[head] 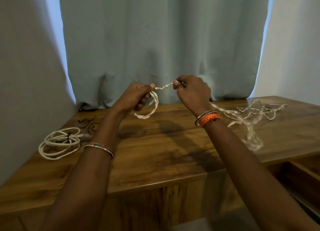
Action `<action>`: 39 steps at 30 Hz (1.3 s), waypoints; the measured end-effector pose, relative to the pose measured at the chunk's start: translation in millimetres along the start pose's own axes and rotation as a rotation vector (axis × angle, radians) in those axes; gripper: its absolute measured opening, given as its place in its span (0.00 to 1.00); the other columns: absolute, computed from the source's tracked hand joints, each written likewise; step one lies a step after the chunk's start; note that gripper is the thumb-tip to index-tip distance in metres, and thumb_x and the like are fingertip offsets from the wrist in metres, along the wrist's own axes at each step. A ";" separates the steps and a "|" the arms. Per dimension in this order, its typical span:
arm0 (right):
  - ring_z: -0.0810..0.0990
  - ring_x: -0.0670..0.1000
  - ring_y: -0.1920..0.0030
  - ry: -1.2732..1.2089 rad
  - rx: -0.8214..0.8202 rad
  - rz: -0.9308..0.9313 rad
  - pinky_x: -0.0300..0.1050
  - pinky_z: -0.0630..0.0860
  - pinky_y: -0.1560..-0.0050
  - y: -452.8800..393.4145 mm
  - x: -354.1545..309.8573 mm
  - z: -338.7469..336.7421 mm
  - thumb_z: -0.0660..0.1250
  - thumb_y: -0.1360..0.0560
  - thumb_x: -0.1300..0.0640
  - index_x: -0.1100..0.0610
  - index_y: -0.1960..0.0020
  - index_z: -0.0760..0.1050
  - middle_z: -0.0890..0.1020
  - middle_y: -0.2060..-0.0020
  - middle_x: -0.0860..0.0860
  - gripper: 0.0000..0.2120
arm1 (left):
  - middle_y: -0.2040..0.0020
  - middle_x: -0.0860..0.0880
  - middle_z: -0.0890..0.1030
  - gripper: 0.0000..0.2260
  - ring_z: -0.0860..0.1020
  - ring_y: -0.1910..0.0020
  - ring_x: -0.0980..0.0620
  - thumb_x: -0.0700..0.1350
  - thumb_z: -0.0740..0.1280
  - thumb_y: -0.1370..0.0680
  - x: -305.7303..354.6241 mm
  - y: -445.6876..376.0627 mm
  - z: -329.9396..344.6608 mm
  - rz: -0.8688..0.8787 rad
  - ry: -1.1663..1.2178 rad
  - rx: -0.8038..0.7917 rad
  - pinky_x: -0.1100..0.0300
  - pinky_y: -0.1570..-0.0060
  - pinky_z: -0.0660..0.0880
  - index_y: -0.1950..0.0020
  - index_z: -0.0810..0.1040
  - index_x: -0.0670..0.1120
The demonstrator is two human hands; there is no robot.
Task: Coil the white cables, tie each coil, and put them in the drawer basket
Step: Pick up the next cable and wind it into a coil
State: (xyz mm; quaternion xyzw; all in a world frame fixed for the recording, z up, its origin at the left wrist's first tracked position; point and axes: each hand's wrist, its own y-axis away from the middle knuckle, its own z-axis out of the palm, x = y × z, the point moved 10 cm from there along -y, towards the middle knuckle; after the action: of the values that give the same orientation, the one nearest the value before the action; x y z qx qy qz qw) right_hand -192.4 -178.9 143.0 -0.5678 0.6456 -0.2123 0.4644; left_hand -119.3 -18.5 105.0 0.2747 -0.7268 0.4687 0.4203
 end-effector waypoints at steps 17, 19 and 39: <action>0.79 0.56 0.57 0.066 -0.358 0.113 0.46 0.73 0.54 -20.8 82.4 33.7 0.65 0.24 0.50 0.55 0.56 0.80 0.81 0.61 0.55 0.10 | 0.85 0.54 0.58 0.22 0.55 0.89 0.60 0.50 0.50 0.18 -83.4 21.9 -57.7 -0.494 0.555 0.170 0.70 0.88 0.48 0.71 0.62 0.47; 0.74 0.63 0.43 0.380 -0.318 0.225 0.57 0.69 0.39 -14.3 106.6 27.1 0.64 0.25 0.54 0.58 0.43 0.76 0.78 0.46 0.61 0.13 | 0.85 0.55 0.57 0.19 0.54 0.89 0.60 0.49 0.50 0.18 -84.0 21.8 -49.1 -0.506 0.479 0.142 0.72 0.88 0.48 0.69 0.59 0.47; 0.69 0.50 0.75 -0.351 -0.674 0.010 0.39 0.62 0.74 50.6 -27.6 93.2 0.57 0.28 0.64 0.58 0.65 0.73 0.73 0.73 0.54 0.10 | 0.76 0.55 0.49 0.29 0.45 0.81 0.58 0.53 0.49 0.18 -81.2 26.9 41.4 -0.633 0.605 -0.281 0.70 0.86 0.44 0.79 0.66 0.48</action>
State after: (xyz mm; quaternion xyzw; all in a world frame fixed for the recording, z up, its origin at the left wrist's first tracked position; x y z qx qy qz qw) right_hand -143.3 -116.2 67.7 -0.7133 0.5926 0.1150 0.3561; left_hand -115.0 -44.8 13.8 0.2745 -0.5083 0.2733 0.7691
